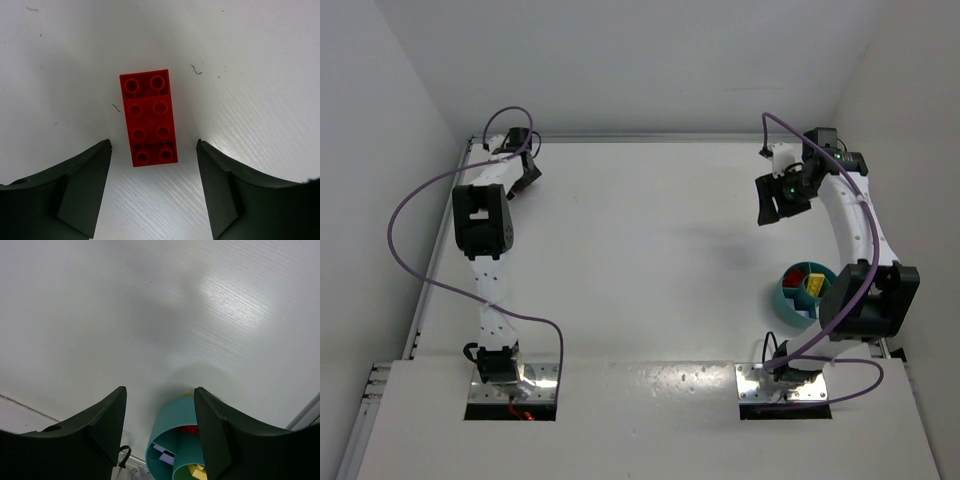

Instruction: Sort the legos into containers by color

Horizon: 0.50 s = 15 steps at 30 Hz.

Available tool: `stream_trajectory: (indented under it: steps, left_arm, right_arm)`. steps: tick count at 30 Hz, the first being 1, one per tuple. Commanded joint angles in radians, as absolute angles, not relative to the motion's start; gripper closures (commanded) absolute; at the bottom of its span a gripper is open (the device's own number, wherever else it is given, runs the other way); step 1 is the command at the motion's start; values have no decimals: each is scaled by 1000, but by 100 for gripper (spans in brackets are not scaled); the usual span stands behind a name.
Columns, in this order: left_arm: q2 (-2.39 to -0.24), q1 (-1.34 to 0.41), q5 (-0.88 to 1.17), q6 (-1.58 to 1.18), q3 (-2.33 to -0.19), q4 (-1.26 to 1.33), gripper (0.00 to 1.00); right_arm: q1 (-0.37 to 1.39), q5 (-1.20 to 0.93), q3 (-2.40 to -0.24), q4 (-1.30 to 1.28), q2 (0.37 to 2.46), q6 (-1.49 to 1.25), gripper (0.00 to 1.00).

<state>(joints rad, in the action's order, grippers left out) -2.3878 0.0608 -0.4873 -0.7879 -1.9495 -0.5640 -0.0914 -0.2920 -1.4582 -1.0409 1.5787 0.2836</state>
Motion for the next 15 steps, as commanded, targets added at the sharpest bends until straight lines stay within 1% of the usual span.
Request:
stream_trajectory:
  steps: [1, 4, 5, 7, 8, 10, 13, 15]
  left_arm:
    - [-2391, 75, -491, -769, -1976, -538, 26]
    - [-2391, 84, -500, -747, -1976, -528, 33]
    - [-2402, 84, -500, -736, -1967, -517, 37]
    - [-2413, 84, -509, -707, -1967, -508, 41]
    - [-2413, 84, -499, -692, -1967, -499, 48]
    - [-2399, 84, -471, -655, -1951, -489, 56]
    - [-2372, 84, -309, -539, -1930, -479, 57]
    - [-2315, 84, -177, -474, -1879, -456, 62]
  right_arm:
    - [-77, -313, -1496, -1043, 1583, 273, 43]
    - [-77, -313, -1505, -1064, 1583, 296, 43]
    - [-68, -313, -1505, -1065, 1592, 296, 43]
    - [-67, -322, -1505, -1065, 1592, 296, 46]
    - [-67, -336, -1505, -1074, 1592, 296, 46]
    - [-57, -371, -1491, -1074, 1583, 296, 48]
    - [-38, -426, -1451, -1074, 1551, 287, 48]
    - [-28, -471, -1418, -1074, 1526, 269, 48]
